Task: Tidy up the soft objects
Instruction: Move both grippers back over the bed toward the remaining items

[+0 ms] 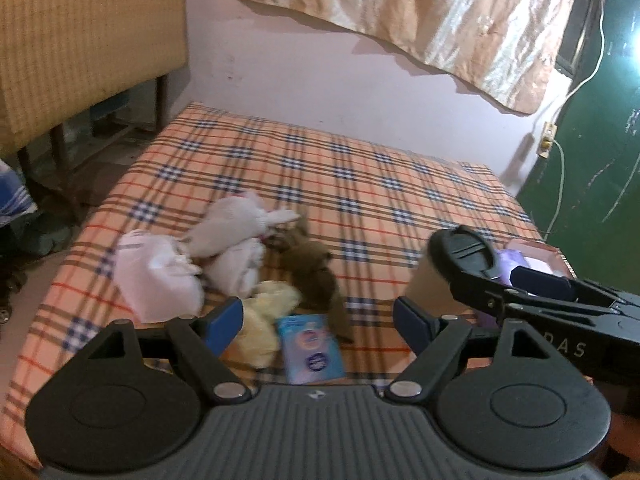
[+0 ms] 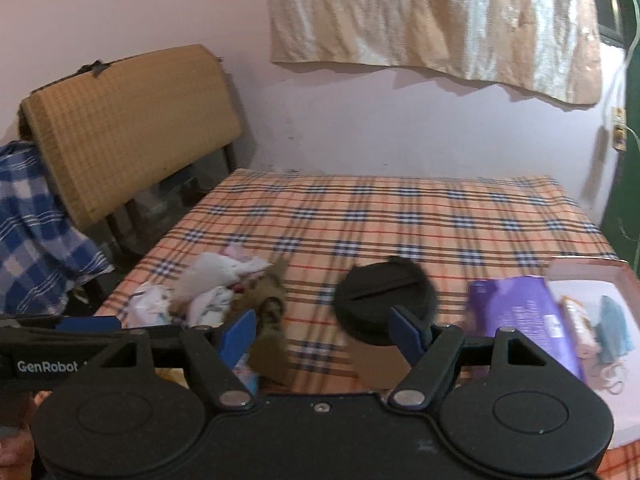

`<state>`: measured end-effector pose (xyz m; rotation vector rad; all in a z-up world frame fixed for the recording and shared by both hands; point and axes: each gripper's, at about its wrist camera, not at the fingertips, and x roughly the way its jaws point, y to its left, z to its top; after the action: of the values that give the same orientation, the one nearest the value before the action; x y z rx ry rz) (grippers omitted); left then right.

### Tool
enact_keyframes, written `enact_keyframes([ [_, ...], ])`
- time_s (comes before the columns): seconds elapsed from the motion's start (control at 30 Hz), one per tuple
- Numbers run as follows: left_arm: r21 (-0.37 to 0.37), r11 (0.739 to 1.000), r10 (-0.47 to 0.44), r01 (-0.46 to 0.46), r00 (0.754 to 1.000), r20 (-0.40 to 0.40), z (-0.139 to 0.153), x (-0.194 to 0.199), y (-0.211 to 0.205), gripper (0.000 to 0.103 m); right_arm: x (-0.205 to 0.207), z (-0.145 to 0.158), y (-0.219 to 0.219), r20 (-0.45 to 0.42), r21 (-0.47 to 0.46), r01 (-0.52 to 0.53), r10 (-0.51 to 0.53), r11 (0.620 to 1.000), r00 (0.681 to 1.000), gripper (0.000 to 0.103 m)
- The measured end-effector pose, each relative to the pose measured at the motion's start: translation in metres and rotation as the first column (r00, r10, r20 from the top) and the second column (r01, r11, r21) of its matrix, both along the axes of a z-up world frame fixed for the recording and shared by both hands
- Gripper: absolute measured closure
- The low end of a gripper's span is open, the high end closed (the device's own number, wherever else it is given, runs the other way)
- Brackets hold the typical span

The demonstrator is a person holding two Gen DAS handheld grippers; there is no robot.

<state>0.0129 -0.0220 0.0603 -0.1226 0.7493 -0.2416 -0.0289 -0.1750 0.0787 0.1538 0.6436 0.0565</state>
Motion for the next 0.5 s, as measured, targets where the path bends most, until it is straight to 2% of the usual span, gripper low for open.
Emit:
enact_keyframes([
  [0.27,-0.001,0.999,0.054,-0.054,0.998,-0.013,-0.011,-0.005,0.037,0.016,0.009,-0.015,0.039,-0.012,0.036,-0.067,0.068,0.997,0.998,0.016],
  [0.5,0.032,0.984,0.177,-0.175,0.982,-0.072,-0.041,0.012,0.078,0.012,0.009,-0.044,0.053,-0.087,0.048,-0.079,0.083,0.996,0.993,0.016],
])
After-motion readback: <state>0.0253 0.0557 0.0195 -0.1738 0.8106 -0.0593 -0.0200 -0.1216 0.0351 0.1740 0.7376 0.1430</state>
